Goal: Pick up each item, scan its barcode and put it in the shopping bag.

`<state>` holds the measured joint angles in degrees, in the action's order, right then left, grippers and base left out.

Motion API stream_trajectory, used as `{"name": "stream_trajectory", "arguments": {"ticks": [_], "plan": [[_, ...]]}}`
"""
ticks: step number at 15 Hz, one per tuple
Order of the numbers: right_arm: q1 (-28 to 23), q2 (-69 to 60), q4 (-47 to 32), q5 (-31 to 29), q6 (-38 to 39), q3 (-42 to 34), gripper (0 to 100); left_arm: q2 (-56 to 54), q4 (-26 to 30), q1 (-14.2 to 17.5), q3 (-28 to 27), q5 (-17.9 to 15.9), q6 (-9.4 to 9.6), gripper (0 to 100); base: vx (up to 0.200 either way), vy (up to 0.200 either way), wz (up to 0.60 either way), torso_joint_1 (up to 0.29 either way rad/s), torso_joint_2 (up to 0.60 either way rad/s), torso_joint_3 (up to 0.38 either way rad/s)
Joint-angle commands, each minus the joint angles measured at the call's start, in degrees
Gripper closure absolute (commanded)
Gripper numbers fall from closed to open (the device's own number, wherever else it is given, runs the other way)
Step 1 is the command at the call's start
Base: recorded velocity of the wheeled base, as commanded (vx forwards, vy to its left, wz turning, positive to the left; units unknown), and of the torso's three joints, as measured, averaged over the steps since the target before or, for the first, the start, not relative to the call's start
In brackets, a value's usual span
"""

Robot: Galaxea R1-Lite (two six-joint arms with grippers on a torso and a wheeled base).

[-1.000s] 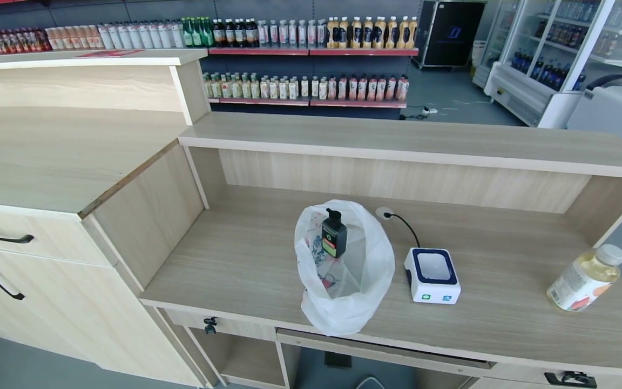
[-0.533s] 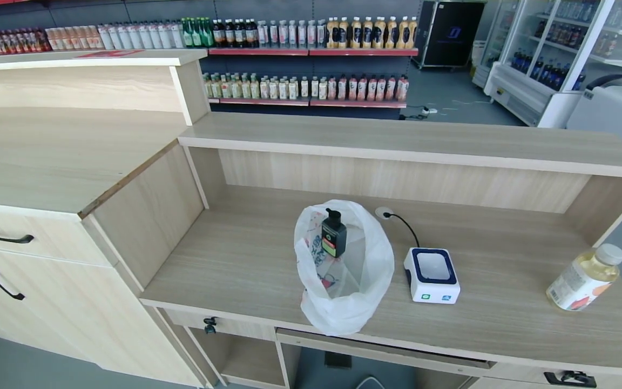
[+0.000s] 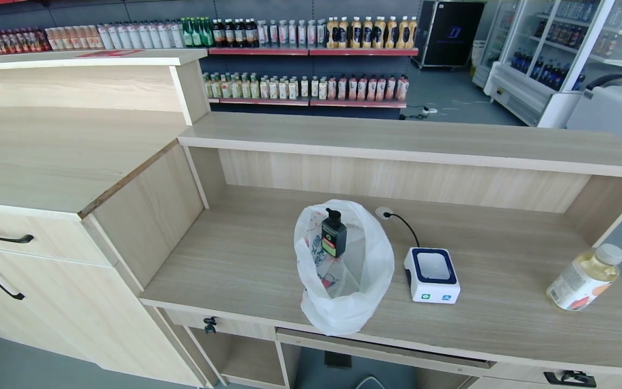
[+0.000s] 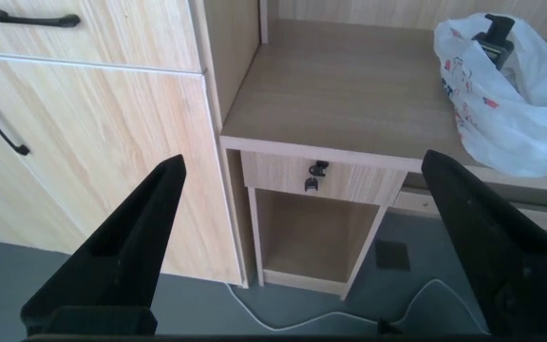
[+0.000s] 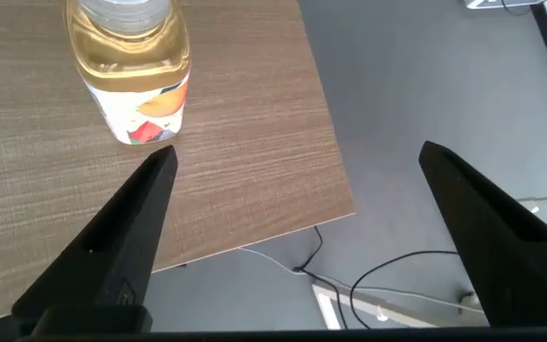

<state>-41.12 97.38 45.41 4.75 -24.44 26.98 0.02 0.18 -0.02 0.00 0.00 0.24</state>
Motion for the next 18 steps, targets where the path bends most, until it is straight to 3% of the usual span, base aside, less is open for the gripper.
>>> {"name": "stream_trajectory", "arguments": {"ticks": [1, 4, 6, 8, 11, 14, 18], "plan": [[0.1, 1.2, 1.0, 0.0, -0.2, -0.1, 0, 0.0, 0.0, 0.0, 0.0, 0.0, 0.02, 0, 0.000, 0.000, 0.00, 0.000, 0.00, 0.000], [-1.5, 2.4, 2.6, 0.4, 0.1, -0.1, 0, 0.0, 0.0, 0.0, 0.0, 0.0, 0.02, 0, 0.000, 0.000, 0.00, 0.000, 0.00, 0.000], [-3.0, 3.4, 2.4, 5.3, -0.2, -0.4, 0, 0.0, 0.0, 0.0, 0.0, 0.0, 0.02, 0, 0.000, 0.000, 0.00, 0.000, 0.00, 0.000], [-2.7, 3.9, 3.5, 5.8, -0.7, -0.6, 0, 0.0, 0.0, 0.0, 0.0, 0.0, 0.02, 0, 0.000, 0.000, 0.00, 0.000, 0.00, 0.000], [-2.7, 4.0, 7.5, 6.0, -6.6, -0.9, 0, 0.0, 0.0, 0.0, 0.0, 0.0, 0.02, 0, 0.000, 0.000, 0.00, 0.000, 0.00, 0.000], [-4.3, 4.3, 10.6, 11.4, -7.0, -0.7, 0, 0.0, 0.0, 0.0, 0.0, 0.0, 0.02, 0, 0.000, 0.000, -0.60, -0.055, 0.10, 0.058], [-5.2, 6.2, 10.0, 15.8, -6.1, -0.6, 0, 0.0, 0.0, 0.0, 0.0, 0.0, 0.02, 0, 0.000, 0.000, 0.00, -0.087, 0.18, 0.085]]}}
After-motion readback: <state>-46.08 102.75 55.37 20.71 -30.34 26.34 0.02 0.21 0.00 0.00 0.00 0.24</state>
